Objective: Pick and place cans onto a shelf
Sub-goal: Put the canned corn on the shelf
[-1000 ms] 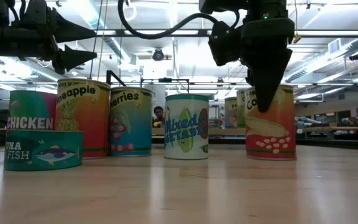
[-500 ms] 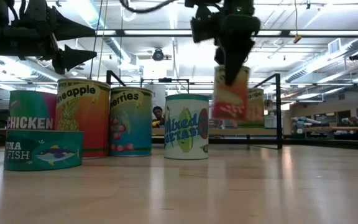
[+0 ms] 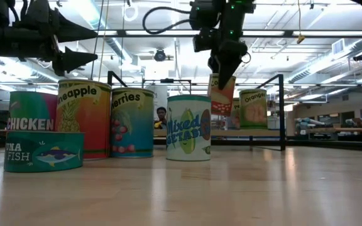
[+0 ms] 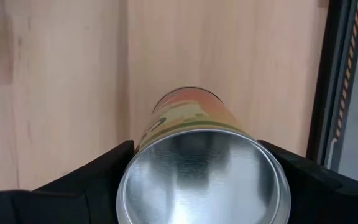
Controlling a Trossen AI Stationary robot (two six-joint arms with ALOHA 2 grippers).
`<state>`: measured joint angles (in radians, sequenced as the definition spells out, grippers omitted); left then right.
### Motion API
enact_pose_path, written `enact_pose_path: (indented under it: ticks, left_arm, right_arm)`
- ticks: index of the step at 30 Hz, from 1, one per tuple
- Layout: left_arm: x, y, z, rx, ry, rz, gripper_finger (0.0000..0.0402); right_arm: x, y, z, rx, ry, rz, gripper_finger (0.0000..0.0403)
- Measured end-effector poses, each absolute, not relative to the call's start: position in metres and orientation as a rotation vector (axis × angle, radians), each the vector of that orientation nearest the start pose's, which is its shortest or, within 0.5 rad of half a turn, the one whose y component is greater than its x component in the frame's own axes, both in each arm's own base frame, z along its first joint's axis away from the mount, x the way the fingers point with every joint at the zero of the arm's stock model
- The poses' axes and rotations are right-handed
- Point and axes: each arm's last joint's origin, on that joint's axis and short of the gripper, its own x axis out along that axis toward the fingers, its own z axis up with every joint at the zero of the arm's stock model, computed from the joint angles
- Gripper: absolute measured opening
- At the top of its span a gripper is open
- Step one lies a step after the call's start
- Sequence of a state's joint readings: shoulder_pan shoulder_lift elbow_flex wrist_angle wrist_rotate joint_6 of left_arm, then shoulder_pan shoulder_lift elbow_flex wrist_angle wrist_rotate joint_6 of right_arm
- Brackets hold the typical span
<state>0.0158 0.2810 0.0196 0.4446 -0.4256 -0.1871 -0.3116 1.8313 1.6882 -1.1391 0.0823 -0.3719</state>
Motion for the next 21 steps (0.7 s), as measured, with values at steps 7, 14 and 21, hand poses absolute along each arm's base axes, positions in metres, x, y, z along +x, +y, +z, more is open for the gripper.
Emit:
enact_pose_path:
  ticks: [7, 14, 21]
  left_arm:
    - [0.11, 0.016, 0.19, -0.178, -0.23, 0.5, 0.0393]
    - [0.11, 0.016, 0.19, -0.17, -0.228, 0.506, 0.0393]
    - [0.11, 0.016, 0.189, -0.172, -0.225, 0.502, 0.0393]
  right_arm:
    - [0.339, -0.148, 0.292, -0.144, 1.277, -0.102, 0.0319]
    - [0.337, -0.17, 0.289, -0.11, 1.256, -0.098, 0.0319]
    - [0.367, -0.175, 0.285, -0.166, 1.3, -0.038, 0.0319]
